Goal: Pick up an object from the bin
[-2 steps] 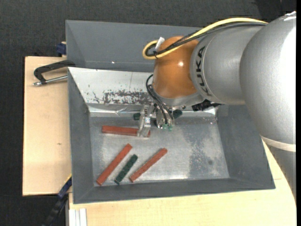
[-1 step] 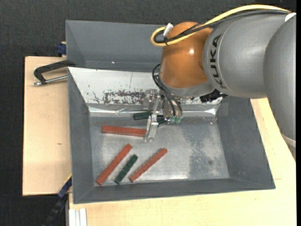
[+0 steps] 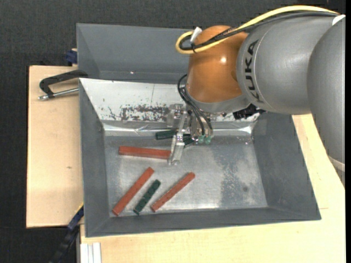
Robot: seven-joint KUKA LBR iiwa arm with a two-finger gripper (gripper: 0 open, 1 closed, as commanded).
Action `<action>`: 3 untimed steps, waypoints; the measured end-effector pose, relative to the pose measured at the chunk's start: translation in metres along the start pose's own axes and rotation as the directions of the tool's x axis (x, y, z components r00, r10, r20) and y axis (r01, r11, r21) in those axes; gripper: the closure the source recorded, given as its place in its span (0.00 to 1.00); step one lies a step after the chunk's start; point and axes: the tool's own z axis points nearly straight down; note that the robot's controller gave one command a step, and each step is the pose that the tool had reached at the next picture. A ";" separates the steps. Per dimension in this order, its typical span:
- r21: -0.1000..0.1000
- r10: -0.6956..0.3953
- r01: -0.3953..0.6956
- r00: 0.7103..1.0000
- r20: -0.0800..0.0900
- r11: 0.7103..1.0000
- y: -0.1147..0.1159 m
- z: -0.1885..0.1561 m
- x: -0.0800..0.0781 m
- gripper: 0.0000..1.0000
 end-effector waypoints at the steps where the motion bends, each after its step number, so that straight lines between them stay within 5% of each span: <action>1: -0.002 0.015 -0.015 1.000 0.005 1.000 0.003 0.040 0.000 0.00; 2: -0.001 -0.389 0.389 0.921 0.000 0.921 0.016 0.096 -0.009 1.00; 3: -0.001 -0.389 0.389 0.921 0.000 0.921 0.016 0.096 -0.009 1.00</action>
Offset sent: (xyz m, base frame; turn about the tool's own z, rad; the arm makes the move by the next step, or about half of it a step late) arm 0.0095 0.0143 -0.0984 -0.4011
